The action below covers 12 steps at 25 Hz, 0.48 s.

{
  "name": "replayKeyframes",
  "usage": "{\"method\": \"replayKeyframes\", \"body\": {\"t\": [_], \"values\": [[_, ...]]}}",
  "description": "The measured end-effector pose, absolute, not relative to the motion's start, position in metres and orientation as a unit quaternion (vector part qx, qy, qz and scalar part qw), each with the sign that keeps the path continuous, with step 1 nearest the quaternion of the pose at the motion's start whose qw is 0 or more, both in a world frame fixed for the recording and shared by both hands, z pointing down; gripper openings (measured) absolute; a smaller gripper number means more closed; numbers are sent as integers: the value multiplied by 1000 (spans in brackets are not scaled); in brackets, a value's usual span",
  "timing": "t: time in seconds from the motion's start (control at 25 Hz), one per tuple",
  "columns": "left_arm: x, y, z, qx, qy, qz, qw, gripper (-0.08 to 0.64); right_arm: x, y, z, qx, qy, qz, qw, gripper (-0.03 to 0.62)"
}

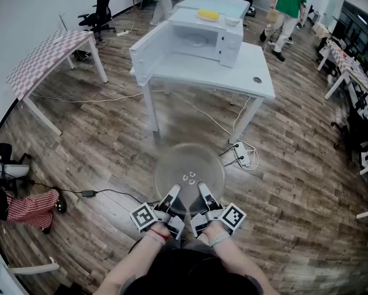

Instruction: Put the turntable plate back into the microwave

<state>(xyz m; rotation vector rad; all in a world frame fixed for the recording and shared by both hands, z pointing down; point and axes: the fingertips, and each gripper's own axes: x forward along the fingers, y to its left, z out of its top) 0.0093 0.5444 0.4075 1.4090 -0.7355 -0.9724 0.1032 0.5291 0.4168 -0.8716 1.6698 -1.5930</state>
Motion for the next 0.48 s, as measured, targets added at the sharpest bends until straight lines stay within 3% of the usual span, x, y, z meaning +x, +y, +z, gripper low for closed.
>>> {"method": "replayKeyframes", "body": {"t": [0.48], "values": [[-13,432,400,613,-310,-411,599,29,82,419,408,-342,639,-600,338,38]]}}
